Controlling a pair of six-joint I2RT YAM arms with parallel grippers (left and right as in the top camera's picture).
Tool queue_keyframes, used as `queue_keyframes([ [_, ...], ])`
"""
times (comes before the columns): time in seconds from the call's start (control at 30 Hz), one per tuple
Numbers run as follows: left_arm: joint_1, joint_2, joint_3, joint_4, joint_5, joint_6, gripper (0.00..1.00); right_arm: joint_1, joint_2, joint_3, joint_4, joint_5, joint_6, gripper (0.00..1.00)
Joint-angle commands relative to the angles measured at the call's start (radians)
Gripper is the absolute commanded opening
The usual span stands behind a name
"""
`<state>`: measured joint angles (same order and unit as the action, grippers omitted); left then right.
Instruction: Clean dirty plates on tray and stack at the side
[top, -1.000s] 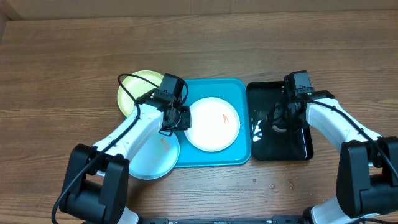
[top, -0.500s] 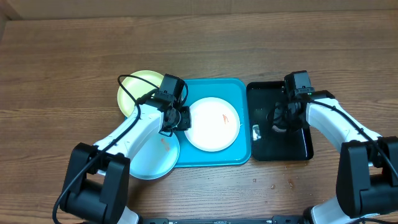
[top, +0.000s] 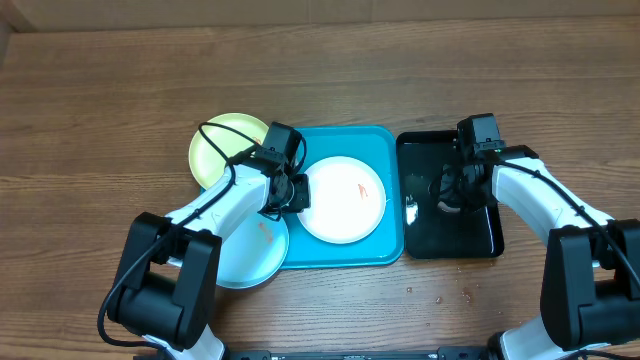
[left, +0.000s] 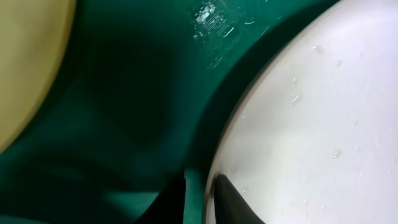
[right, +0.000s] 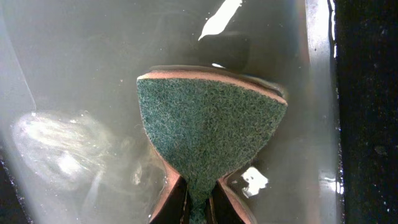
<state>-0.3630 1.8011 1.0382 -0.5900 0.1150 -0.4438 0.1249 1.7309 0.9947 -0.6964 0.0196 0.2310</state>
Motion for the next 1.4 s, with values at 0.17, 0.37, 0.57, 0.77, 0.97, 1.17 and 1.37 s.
queue_keyframes([
  [0.17, 0.000, 0.016, 0.044, -0.037, 0.009, -0.006, 0.22, 0.002, -0.002, 0.022, 0.007, 0.013, -0.002, 0.04],
  [0.37, 0.001, 0.016, 0.055, -0.047, 0.009, -0.005, 0.22, 0.002, -0.002, 0.022, 0.008, 0.013, -0.002, 0.04],
  [0.57, 0.003, 0.016, 0.083, -0.079, 0.009, -0.006, 0.21, 0.002, -0.002, 0.022, 0.007, 0.013, -0.002, 0.04],
  [0.77, 0.003, 0.016, 0.083, -0.082, 0.008, -0.005, 0.18, 0.002, -0.002, 0.022, 0.007, 0.013, -0.002, 0.04],
  [0.97, 0.002, 0.016, 0.082, -0.097, 0.006, -0.001, 0.10, 0.002, -0.002, 0.022, 0.005, 0.013, -0.002, 0.04],
  [1.17, 0.002, 0.017, 0.081, -0.106, 0.005, 0.003, 0.05, 0.002, -0.002, 0.022, 0.004, 0.013, -0.002, 0.04],
  [1.37, 0.005, 0.017, 0.081, -0.105, 0.005, 0.003, 0.04, 0.002, -0.003, 0.022, 0.003, 0.005, -0.002, 0.04],
])
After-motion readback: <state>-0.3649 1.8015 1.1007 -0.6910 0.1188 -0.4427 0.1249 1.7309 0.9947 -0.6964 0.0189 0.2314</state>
